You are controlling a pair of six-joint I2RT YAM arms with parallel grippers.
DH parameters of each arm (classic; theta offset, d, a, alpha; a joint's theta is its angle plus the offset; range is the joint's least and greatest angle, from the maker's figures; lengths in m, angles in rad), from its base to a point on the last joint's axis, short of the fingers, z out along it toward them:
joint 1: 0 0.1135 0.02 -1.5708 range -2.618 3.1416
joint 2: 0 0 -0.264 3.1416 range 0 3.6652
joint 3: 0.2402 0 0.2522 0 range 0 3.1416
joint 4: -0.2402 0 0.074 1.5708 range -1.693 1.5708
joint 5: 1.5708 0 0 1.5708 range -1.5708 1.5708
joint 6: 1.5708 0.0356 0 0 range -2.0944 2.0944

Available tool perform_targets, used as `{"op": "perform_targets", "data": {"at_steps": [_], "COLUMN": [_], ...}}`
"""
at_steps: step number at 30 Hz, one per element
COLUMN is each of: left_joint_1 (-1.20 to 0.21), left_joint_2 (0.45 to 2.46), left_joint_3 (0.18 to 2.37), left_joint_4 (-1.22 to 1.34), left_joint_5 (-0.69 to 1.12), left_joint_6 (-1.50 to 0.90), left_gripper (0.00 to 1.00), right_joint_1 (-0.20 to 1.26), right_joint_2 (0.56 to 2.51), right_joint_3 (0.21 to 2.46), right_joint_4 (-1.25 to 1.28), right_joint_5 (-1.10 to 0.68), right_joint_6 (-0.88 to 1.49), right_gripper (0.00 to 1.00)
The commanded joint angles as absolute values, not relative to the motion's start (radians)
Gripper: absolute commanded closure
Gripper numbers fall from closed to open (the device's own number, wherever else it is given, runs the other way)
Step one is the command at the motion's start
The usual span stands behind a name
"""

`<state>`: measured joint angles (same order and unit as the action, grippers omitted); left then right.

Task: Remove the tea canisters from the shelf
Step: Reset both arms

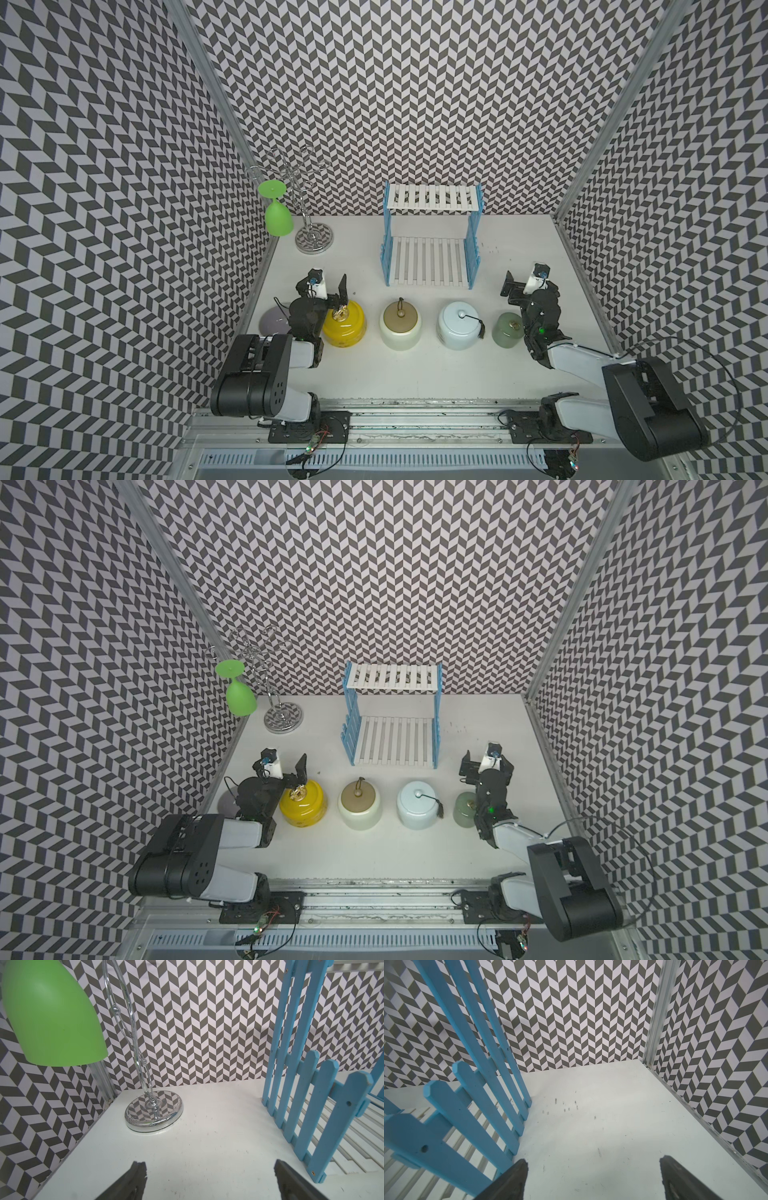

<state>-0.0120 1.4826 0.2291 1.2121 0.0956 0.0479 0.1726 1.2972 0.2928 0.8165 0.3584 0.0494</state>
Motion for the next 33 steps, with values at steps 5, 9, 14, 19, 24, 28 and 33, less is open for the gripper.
{"op": "perform_targets", "data": {"at_steps": [5,9,14,19,24,28,33], "left_joint_1": [0.005,0.003,0.001,0.000,0.000,-0.001,0.000], "left_joint_2": [1.552,1.553,1.551,1.551,1.550,1.552,1.551], "left_joint_3": [0.261,0.265,0.266,0.266,0.265,0.267,0.265], "left_joint_4": [1.226,1.219,1.213,1.213,1.216,1.213,1.215], "left_joint_5": [0.028,0.022,0.018,0.015,0.014,0.014,0.015], "left_joint_6": [0.000,0.001,0.003,0.005,0.006,0.006,0.004], "left_gripper": [0.00,0.00,0.00,0.00,0.00,0.00,0.00], "right_joint_1": [0.145,0.126,0.092,0.090,0.090,0.090,0.090], "right_joint_2": [1.353,1.364,1.365,1.362,1.352,1.324,1.275], "right_joint_3": [0.284,0.290,0.287,0.285,0.276,0.278,0.262], "right_joint_4": [0.984,0.992,1.005,1.006,1.006,0.992,0.979], "right_joint_5": [0.345,0.340,0.310,0.301,0.286,0.292,0.288], "right_joint_6": [0.033,0.034,0.051,0.057,0.054,0.053,0.049], "right_gripper": [0.00,0.00,0.00,0.01,0.00,0.01,0.00]}}
